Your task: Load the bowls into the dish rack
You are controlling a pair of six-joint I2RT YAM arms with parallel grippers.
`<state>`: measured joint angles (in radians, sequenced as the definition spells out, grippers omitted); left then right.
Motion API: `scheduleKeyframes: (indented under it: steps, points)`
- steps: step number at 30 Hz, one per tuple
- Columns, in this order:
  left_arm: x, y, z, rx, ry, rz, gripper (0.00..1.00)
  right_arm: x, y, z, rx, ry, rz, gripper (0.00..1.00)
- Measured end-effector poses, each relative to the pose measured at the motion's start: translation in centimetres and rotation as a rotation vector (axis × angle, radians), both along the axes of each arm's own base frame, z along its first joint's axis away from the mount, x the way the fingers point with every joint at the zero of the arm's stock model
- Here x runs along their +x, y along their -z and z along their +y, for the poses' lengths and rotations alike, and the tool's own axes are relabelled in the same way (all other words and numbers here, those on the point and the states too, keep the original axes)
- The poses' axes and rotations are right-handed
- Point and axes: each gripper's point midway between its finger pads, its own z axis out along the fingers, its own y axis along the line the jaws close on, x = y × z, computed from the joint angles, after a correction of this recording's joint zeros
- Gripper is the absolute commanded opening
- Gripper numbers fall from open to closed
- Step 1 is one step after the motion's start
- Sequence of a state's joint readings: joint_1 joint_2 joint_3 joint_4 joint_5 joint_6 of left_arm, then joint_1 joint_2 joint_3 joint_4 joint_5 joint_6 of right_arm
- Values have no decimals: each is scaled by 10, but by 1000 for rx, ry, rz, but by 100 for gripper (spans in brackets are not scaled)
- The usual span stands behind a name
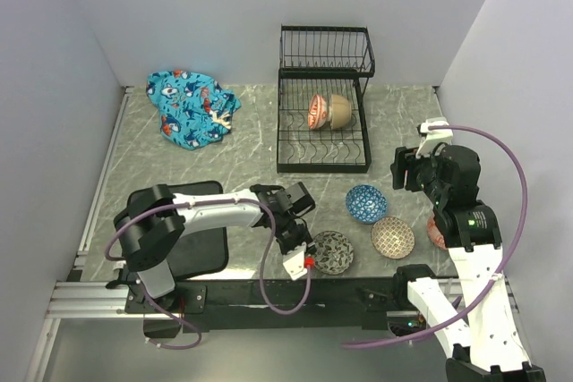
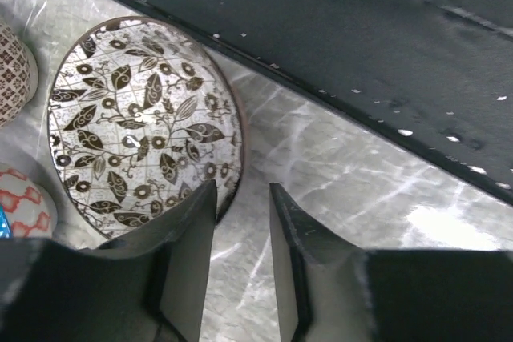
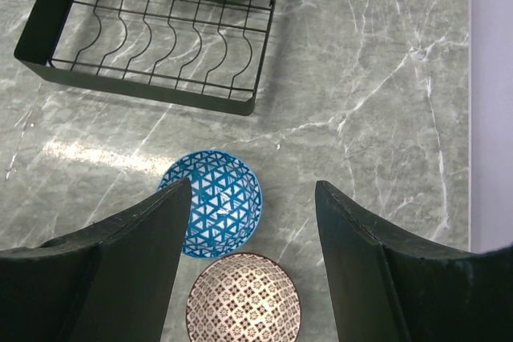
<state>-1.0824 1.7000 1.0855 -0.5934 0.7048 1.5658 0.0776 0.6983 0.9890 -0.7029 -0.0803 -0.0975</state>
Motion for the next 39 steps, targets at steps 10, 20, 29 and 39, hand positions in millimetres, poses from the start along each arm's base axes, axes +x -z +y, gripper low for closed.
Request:
scheduleKeyframes:
  steps: [10,20,29,39]
  points:
    - [12,-3,-23,7,-10,-25,1,1,2,0,0,0,9,71]
    - [48,-24,7,71,-266,76,1,3,5,0,1,4,23,71]
    - [133,-117,22,-104,-739,332,1,5,6,0,14,11,29,71]
    - [244,-197,25,-419,-1175,974,1,11,9,-7,30,43,50,71]
